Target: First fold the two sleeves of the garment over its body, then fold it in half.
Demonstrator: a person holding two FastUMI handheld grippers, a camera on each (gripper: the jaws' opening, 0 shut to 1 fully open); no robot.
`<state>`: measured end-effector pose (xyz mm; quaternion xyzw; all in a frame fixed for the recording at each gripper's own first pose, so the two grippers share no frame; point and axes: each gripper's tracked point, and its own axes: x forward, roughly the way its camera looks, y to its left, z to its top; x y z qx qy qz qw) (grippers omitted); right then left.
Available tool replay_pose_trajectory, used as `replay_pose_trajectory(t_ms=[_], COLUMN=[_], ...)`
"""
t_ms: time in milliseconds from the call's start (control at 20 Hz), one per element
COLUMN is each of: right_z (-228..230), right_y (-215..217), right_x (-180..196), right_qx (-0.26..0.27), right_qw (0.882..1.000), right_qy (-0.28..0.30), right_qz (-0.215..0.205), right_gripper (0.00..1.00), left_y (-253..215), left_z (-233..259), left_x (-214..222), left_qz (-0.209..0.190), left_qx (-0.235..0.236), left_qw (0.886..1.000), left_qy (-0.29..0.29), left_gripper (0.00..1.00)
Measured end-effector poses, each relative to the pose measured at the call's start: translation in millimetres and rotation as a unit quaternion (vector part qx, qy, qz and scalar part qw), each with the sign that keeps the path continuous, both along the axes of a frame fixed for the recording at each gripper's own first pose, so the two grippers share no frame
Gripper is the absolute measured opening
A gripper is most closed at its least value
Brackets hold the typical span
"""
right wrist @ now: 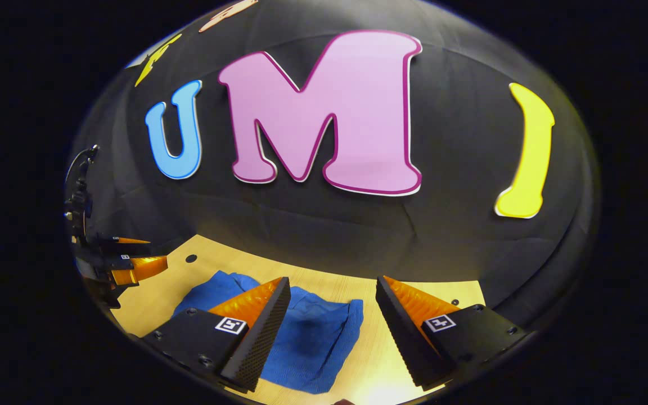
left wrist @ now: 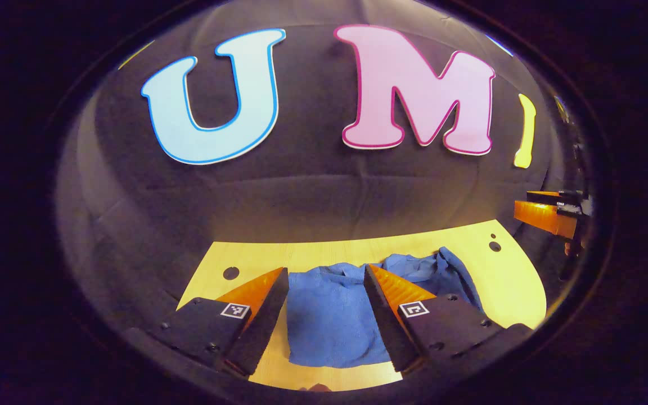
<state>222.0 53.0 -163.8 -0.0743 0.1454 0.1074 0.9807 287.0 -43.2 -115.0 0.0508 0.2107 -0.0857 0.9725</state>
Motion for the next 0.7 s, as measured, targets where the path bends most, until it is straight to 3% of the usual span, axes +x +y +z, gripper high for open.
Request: replay_pose_trajectory(t_ms=[250,500,700], right_z=[24.9,65.8,80.5], right_y=[11.4,34.1,45.5], right_x=[-101.4,-221.9,-308.5], right_qx=[-0.016,-0.019,-0.004], right_qw=[0.996,0.983,0.977], right_qy=[-0.085,-0.182,-0.213], right_qz=[0.002,0.006,0.006], right_gripper=[0.98,0.99,0.96], left_y=[-7.4,-1.7,1.5], left_z=[33.0,51.0,79.3], left_x=[-97.8,-201.3,-271.5], left_qz=[-0.002,0.004,0.008], left_qx=[-0.033,-0.048,-0.076], left_qw=[0.996,0.989,0.978], left_qy=[-0.08,-0.14,-0.193], left_gripper=[0.79,0.78,0.77])
